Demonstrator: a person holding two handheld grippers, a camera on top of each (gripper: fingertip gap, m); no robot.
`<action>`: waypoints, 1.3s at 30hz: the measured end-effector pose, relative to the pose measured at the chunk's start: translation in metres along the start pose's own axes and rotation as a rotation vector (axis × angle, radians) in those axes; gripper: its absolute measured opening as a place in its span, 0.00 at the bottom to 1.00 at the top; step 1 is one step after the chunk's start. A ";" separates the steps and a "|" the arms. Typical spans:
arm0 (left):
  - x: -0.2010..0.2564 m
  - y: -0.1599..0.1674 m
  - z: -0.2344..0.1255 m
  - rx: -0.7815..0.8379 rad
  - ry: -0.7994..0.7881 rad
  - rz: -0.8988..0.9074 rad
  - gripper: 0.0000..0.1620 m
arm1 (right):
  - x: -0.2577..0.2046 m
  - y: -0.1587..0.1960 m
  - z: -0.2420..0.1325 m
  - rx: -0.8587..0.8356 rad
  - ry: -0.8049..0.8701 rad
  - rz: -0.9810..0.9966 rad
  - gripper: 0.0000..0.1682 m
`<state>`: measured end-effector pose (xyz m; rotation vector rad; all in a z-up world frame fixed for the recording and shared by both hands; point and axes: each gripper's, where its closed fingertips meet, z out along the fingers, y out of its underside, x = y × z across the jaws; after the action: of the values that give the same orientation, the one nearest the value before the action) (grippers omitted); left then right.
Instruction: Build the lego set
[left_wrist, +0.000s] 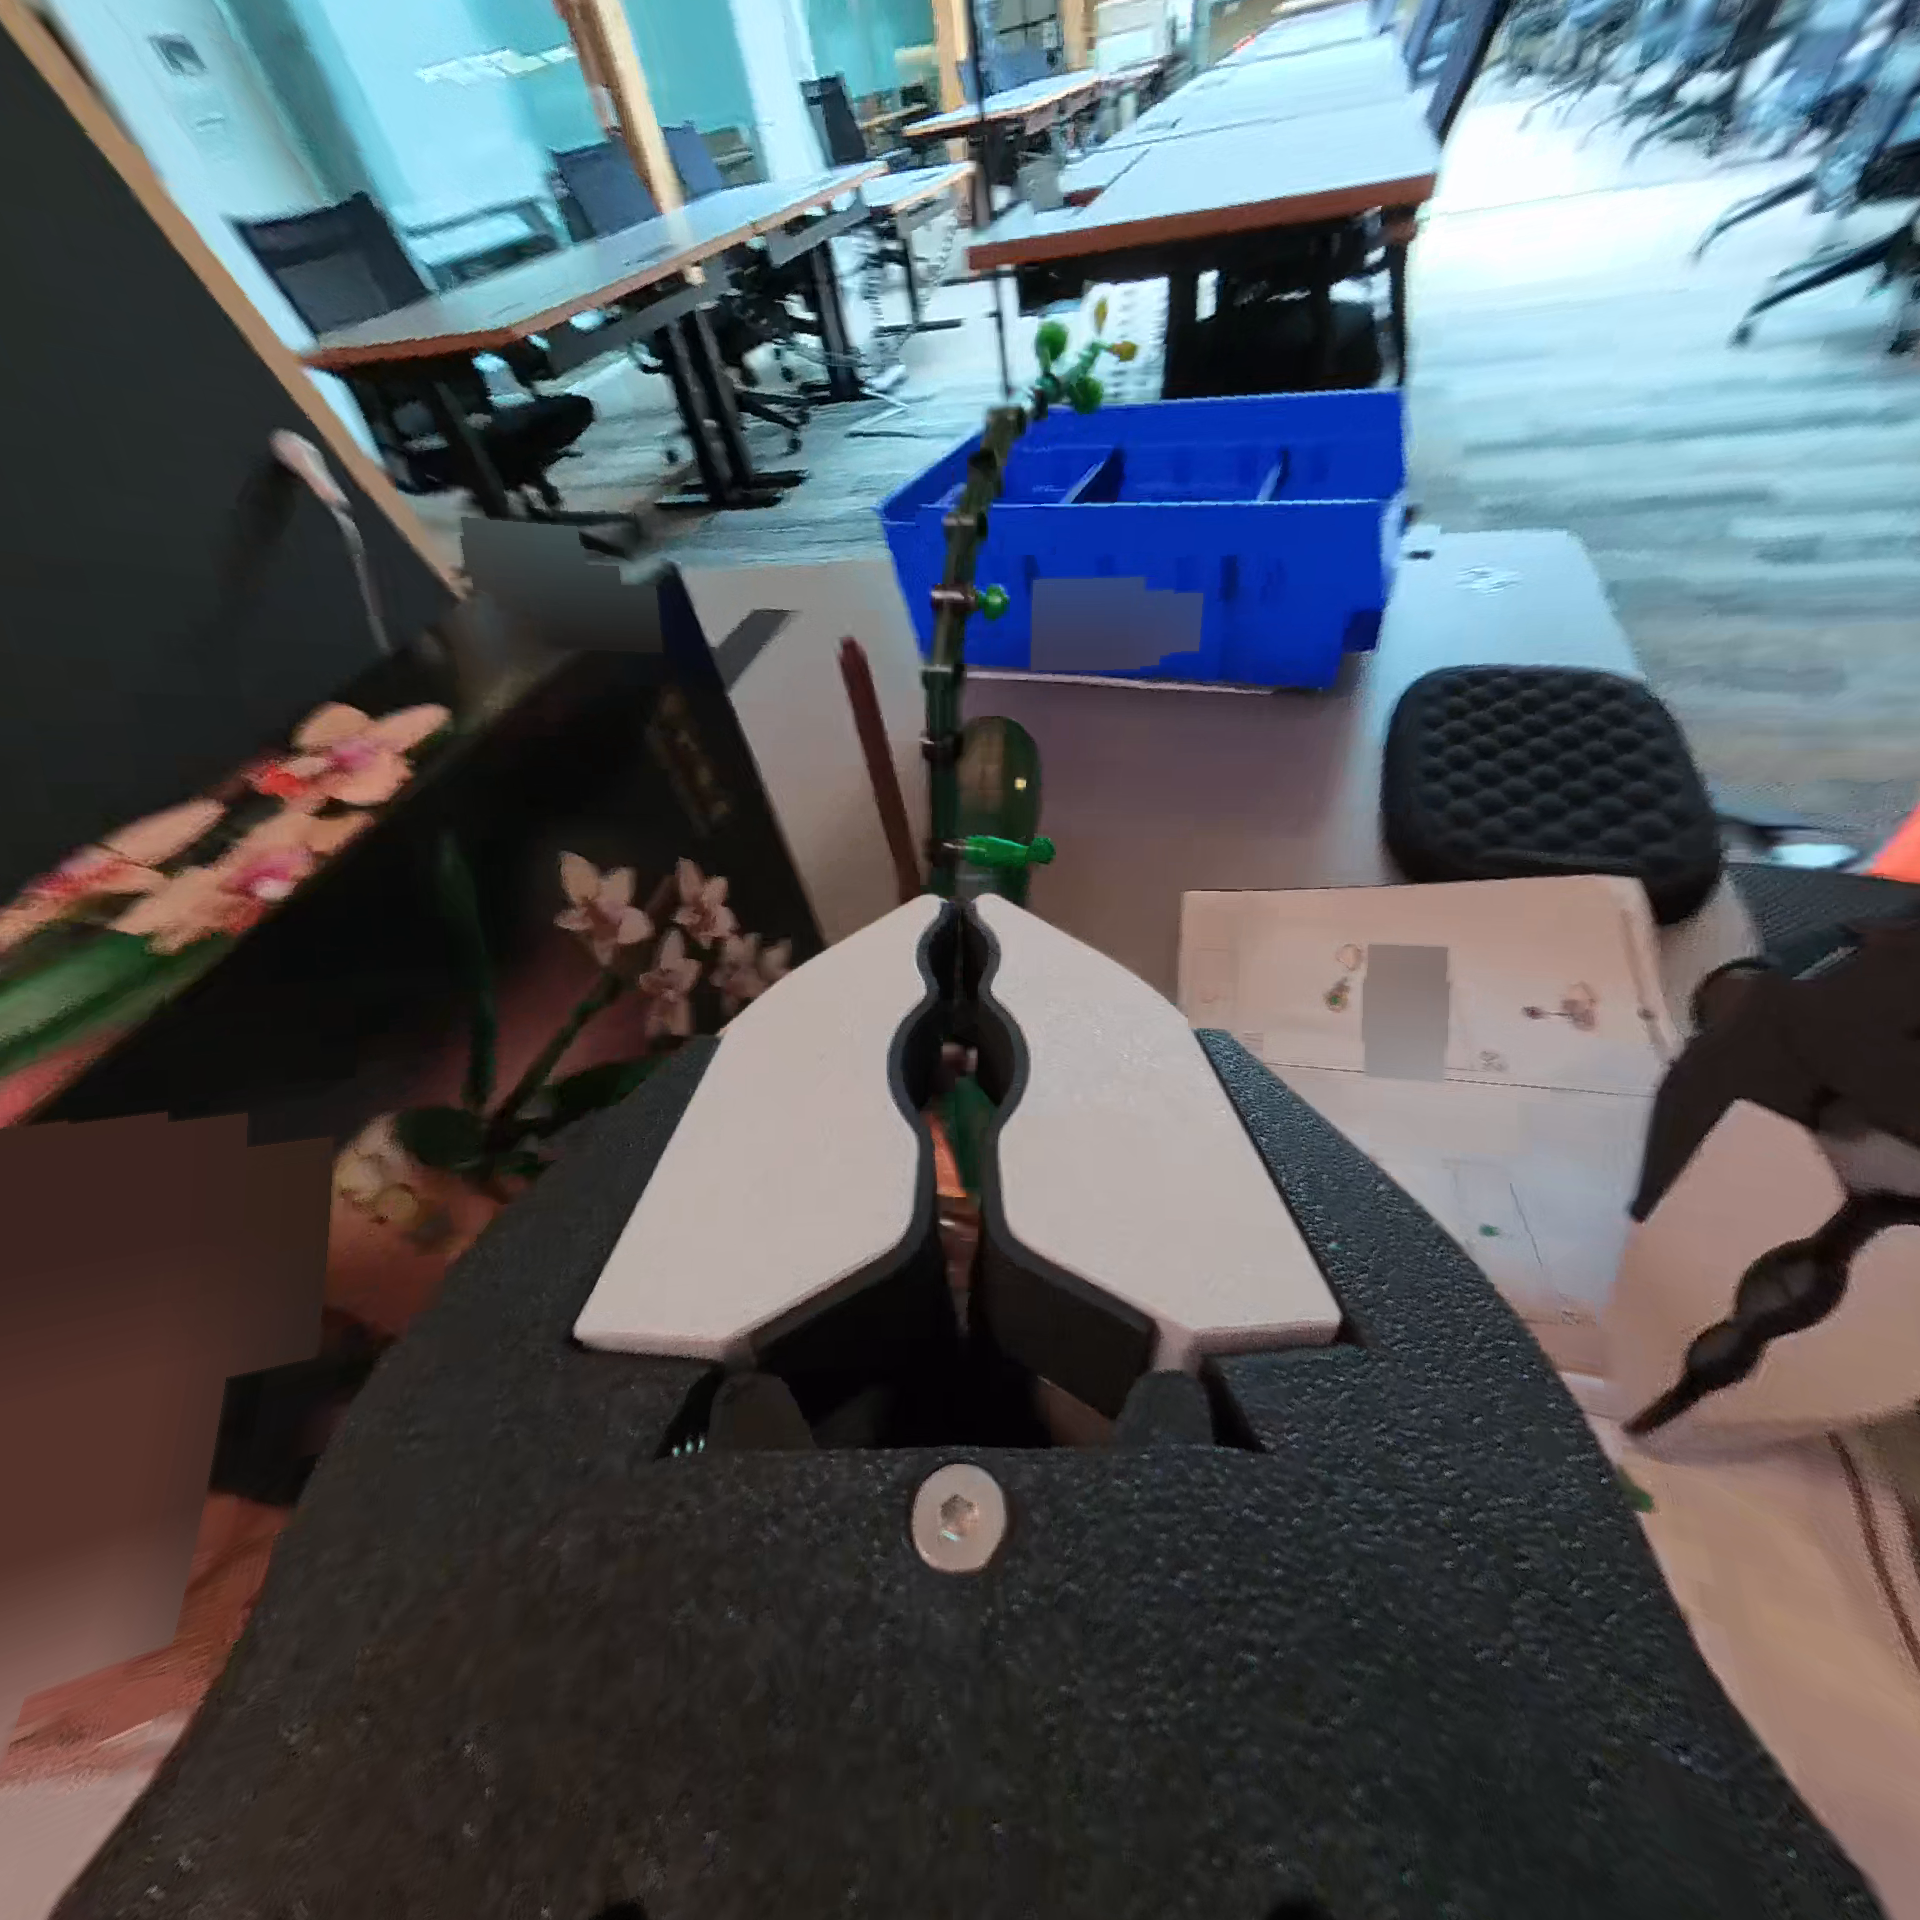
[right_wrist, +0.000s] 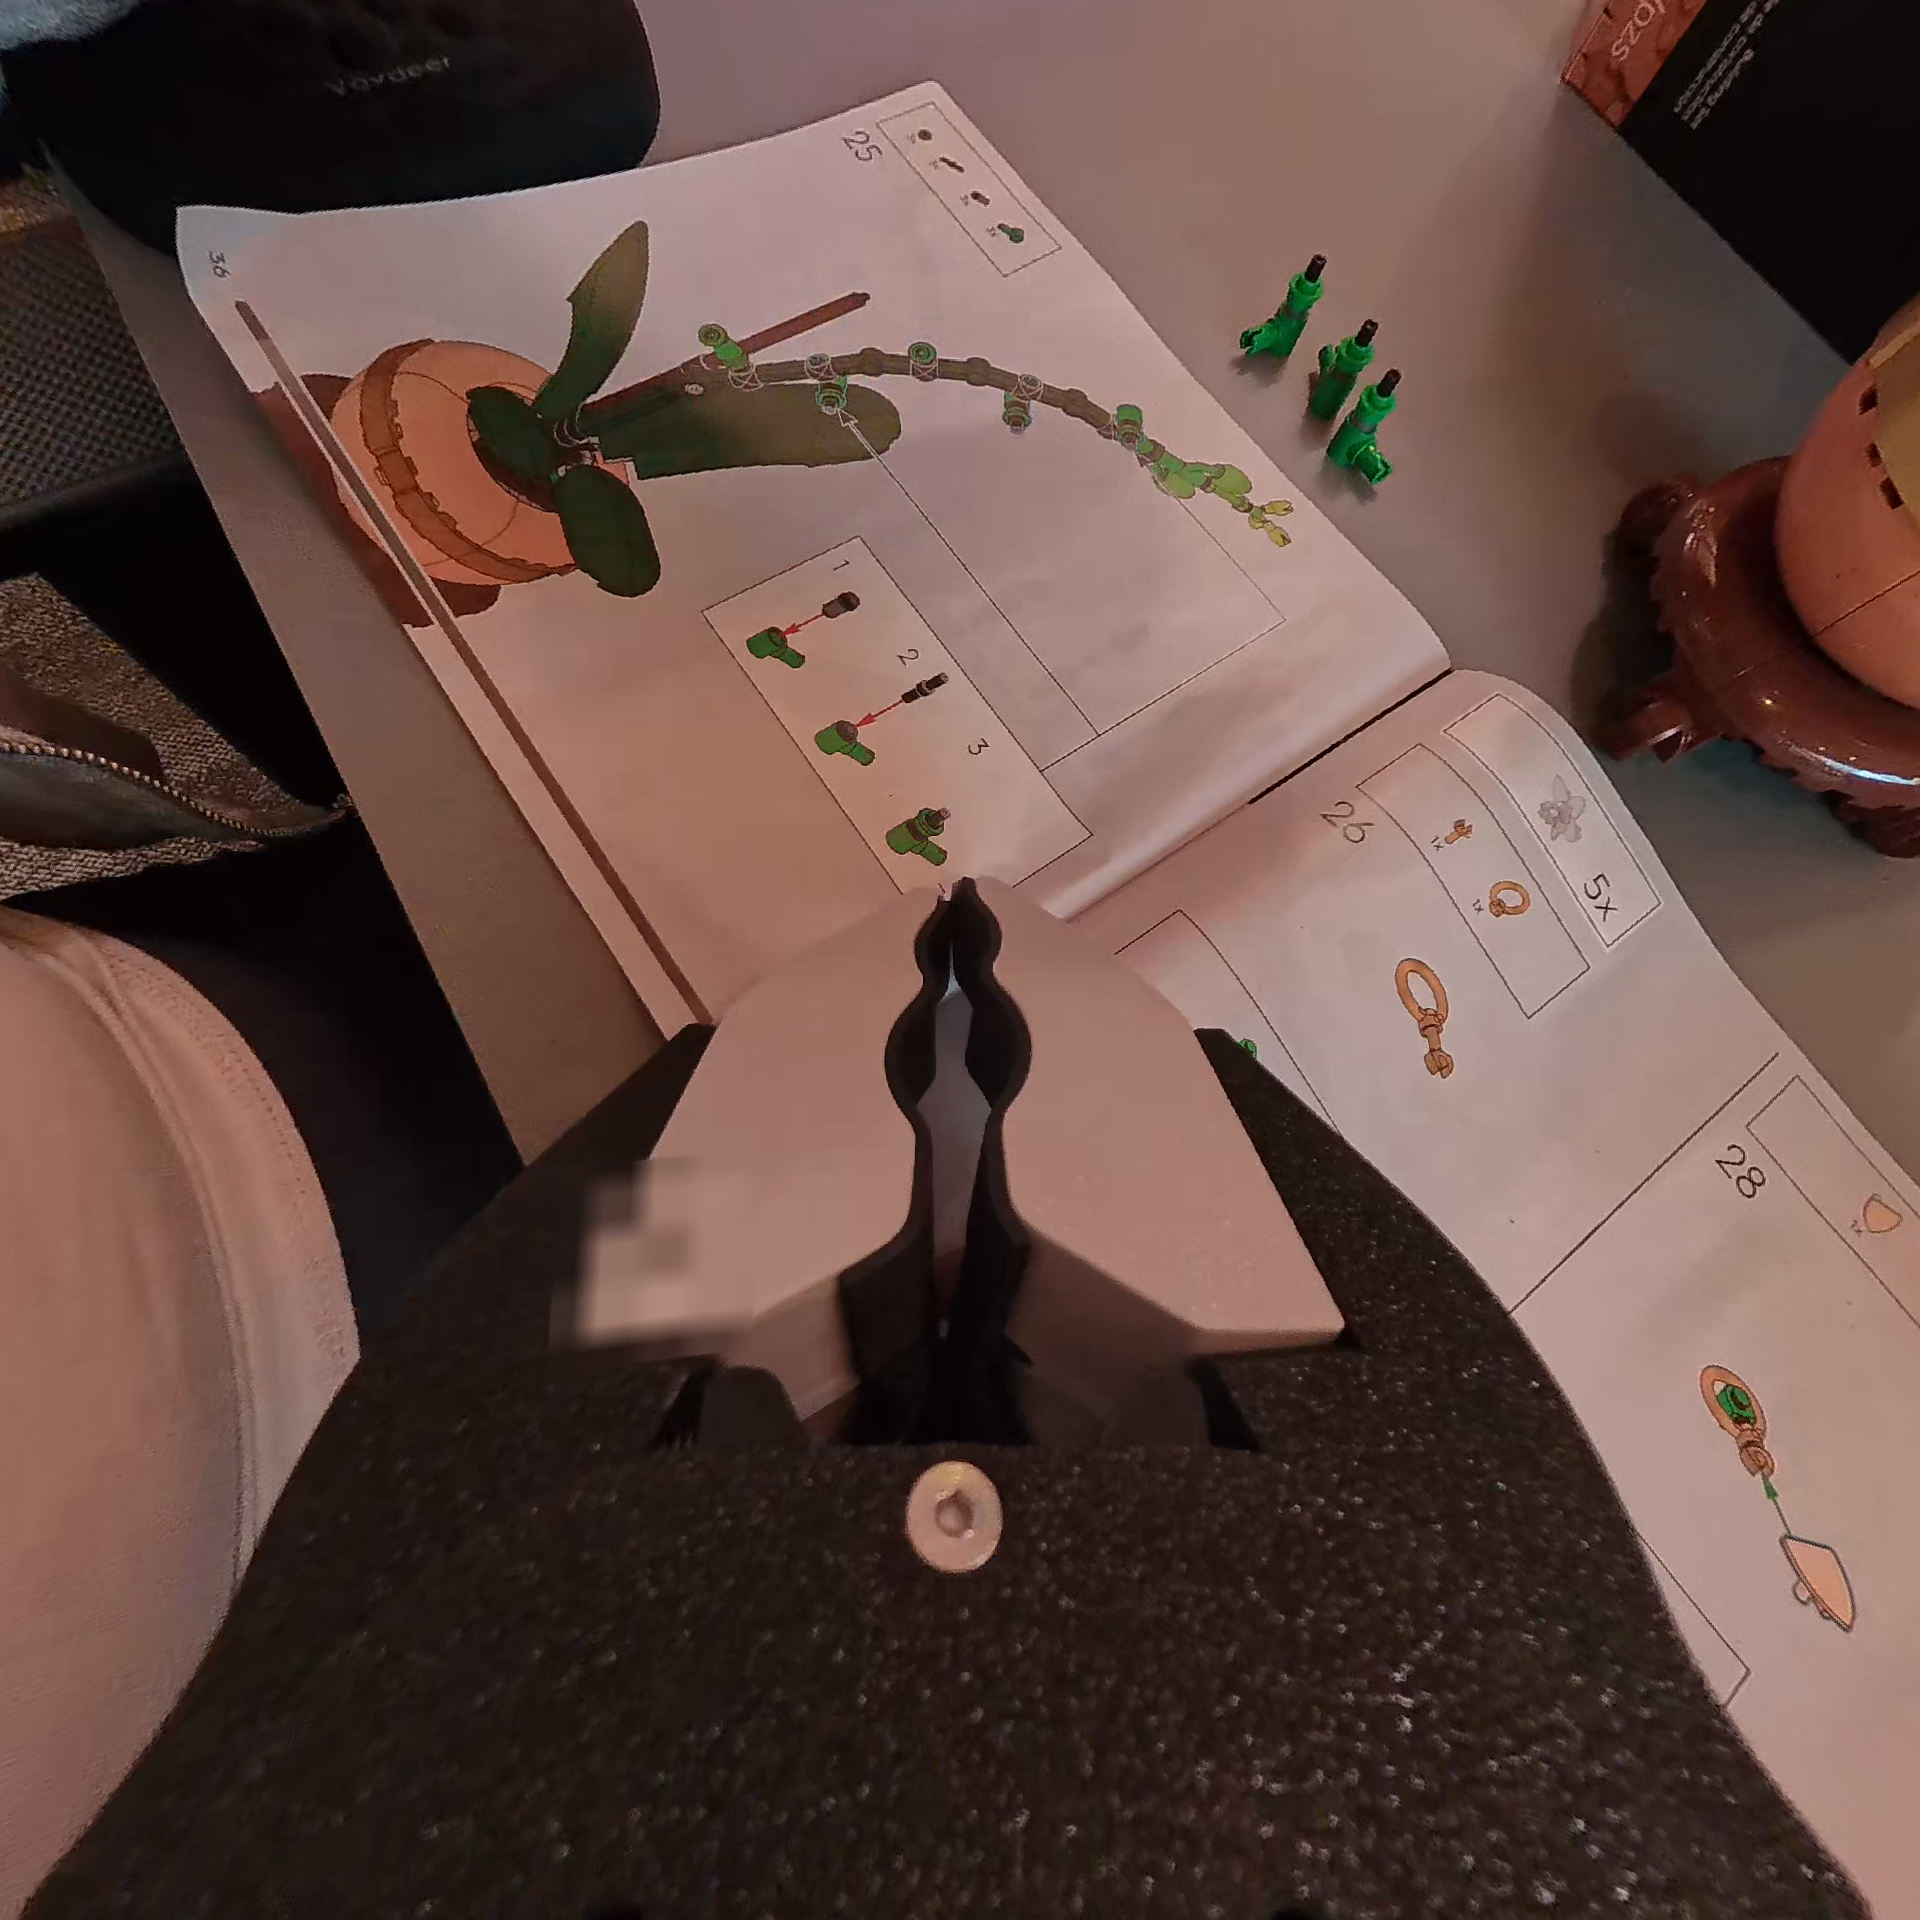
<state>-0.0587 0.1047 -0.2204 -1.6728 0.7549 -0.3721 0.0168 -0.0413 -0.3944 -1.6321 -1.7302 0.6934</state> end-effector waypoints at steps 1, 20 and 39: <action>0.003 0.005 0.003 0.000 0.032 -0.032 0.00 | 0.000 0.000 0.000 0.000 -0.001 0.001 0.00; -0.003 0.025 0.015 0.019 -0.020 -0.031 0.00 | 0.000 0.000 0.000 -0.001 -0.023 0.026 0.00; -0.001 0.029 0.015 0.000 -0.015 -0.013 0.00 | -0.001 0.001 0.000 -0.002 -0.022 0.040 0.00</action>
<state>-0.0581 0.1145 -0.2514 -1.6800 0.7331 -0.3683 0.0171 -0.0418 -0.3950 -1.6705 -1.7179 0.7317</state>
